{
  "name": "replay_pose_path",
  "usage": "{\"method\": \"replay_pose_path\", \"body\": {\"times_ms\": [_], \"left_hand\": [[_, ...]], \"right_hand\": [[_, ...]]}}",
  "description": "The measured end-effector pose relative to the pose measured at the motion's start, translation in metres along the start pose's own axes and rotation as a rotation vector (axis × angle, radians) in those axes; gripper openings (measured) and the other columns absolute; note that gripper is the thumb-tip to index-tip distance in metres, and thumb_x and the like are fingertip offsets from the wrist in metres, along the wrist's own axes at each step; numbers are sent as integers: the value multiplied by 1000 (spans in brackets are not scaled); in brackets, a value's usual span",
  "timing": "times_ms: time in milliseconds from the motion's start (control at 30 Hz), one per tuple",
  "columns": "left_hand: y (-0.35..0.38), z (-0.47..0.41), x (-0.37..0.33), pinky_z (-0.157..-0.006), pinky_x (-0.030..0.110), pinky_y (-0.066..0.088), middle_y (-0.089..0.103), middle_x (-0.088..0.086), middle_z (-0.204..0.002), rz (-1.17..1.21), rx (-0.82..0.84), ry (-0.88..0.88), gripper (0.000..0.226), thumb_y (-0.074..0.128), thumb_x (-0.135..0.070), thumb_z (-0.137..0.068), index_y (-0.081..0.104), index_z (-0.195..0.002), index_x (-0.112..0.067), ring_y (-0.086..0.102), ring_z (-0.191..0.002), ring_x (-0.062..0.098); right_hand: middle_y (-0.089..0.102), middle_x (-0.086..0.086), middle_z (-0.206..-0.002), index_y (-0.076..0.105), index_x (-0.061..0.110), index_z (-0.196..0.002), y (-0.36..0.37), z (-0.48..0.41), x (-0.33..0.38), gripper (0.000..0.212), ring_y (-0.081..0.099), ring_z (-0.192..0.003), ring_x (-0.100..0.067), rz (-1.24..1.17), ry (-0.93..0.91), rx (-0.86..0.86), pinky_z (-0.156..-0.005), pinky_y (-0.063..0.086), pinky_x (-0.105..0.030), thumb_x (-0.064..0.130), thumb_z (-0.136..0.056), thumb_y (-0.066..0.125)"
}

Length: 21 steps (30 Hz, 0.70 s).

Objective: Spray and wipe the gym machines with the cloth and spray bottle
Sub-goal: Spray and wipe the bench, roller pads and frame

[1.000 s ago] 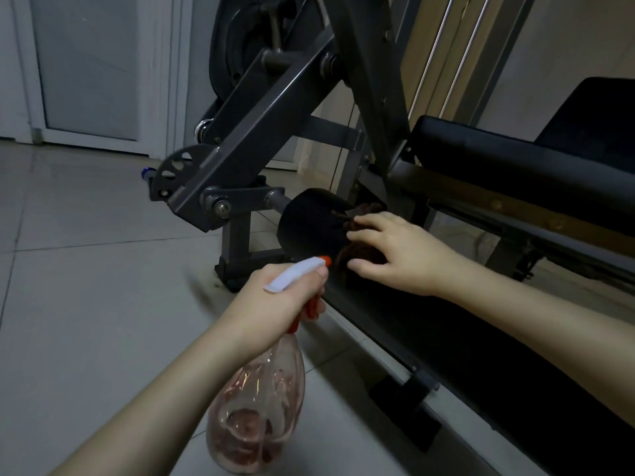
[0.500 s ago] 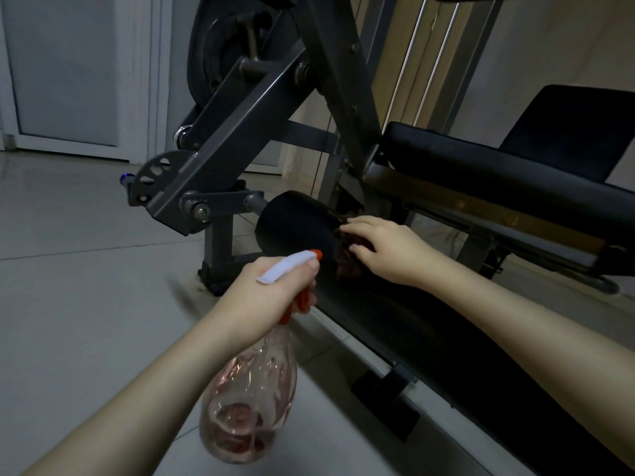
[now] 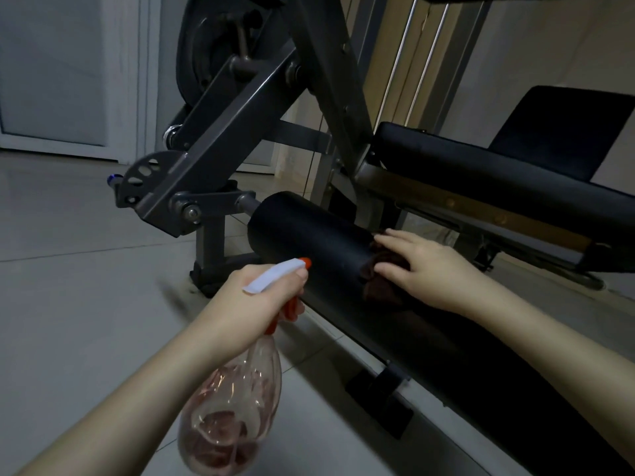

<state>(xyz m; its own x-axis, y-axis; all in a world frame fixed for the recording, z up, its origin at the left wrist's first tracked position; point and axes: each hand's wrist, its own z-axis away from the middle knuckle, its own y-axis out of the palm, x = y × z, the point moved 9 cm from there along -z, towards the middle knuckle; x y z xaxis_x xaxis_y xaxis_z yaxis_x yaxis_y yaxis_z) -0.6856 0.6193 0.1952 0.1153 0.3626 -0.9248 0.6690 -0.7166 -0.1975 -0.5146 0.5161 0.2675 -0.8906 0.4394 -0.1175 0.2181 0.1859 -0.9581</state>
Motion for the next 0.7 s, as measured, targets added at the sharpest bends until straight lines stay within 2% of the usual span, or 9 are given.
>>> {"method": "replay_pose_path", "body": {"times_ms": [100,167,367,567,700], "left_hand": [[6,-1,-2,-85,59,51,70,8,-75,0,13,6,50,49,-64,-76,64,-71,-16,66,-83,36],[12,-2,-5,-85,59,52,71,8,-76,-4,23,9,50,49,-62,-77,66,-73,-15,67,-83,35],[24,-3,-12,-90,55,52,74,6,-80,18,31,3,46,50,-56,-79,69,-85,-14,70,-83,26],[29,-2,-14,-86,55,52,73,9,-78,44,48,30,47,51,-57,-78,67,-78,-13,68,-81,30],[35,-2,-18,-89,56,51,73,10,-79,60,73,40,51,52,-60,-75,68,-81,-12,70,-82,28]], "right_hand": [[47,5,-142,46,29,-138,-7,1,-25,44,43,-129,-15,-161,66,-6,-105,32,-27,40,-95,47],[52,5,-137,51,28,-133,-9,10,-35,38,47,-125,-15,-185,72,-8,-102,34,-27,35,-96,49],[51,9,-136,51,30,-133,-14,33,-41,37,46,-124,-13,-173,89,-31,-104,37,-32,32,-96,48],[44,15,-139,47,32,-135,-25,83,-53,41,43,-126,-9,-114,111,-49,-104,35,-27,30,-95,48],[40,19,-140,44,36,-136,-30,109,-58,42,41,-128,-6,-66,130,-76,-99,30,-19,34,-94,47]]}}
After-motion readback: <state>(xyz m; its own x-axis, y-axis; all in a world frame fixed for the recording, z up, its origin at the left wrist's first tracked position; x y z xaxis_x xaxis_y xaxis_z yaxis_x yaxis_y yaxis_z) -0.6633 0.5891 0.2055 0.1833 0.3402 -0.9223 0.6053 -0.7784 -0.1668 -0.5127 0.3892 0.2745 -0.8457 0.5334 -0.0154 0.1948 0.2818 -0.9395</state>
